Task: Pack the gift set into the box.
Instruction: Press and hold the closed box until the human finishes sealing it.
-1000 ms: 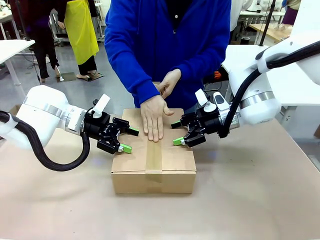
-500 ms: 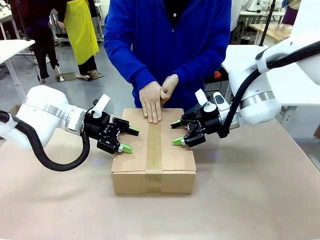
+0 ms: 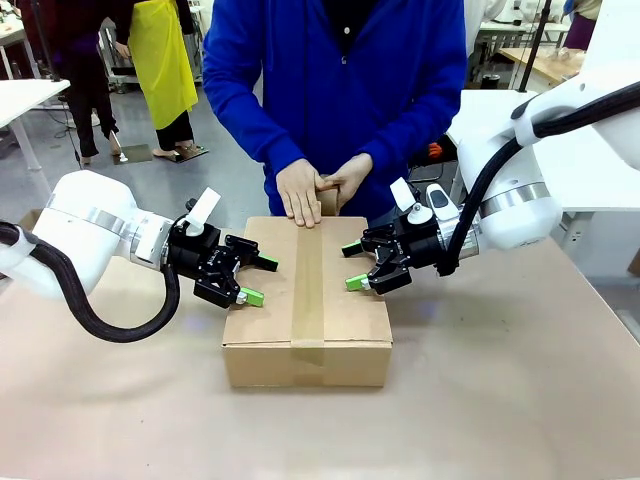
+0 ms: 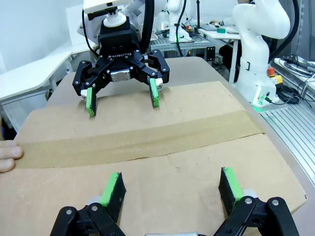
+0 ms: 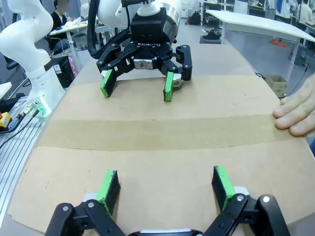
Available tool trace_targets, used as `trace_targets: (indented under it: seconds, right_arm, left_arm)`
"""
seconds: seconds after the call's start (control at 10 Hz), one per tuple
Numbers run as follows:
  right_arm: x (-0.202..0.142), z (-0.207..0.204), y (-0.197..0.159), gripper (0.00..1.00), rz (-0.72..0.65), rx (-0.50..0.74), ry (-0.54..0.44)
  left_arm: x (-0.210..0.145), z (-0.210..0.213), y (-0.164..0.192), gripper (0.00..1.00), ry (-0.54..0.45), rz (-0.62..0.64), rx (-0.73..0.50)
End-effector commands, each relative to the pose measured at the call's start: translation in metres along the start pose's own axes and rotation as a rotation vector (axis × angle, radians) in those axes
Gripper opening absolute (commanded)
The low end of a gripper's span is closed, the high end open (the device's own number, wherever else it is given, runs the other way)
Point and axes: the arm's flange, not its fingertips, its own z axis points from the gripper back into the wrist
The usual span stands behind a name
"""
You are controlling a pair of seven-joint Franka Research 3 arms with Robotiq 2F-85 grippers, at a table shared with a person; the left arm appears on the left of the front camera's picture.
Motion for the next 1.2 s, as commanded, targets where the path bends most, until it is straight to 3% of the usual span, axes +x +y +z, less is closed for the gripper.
trace_targets:
  seconds: [0.0, 1.1]
  right_arm:
    - [-0.0019, -0.0002, 0.0004, 1.00, 0.013, -0.002, 0.003]
    - [-0.0019, -0.0002, 0.0004, 1.00, 0.013, -0.002, 0.003]
  left_arm:
    - [-0.0014, 0.0008, -0.0018, 1.00, -0.001, -0.015, -0.002]
    - [-0.0014, 0.0008, -0.0018, 1.00, -0.001, -0.015, -0.002]
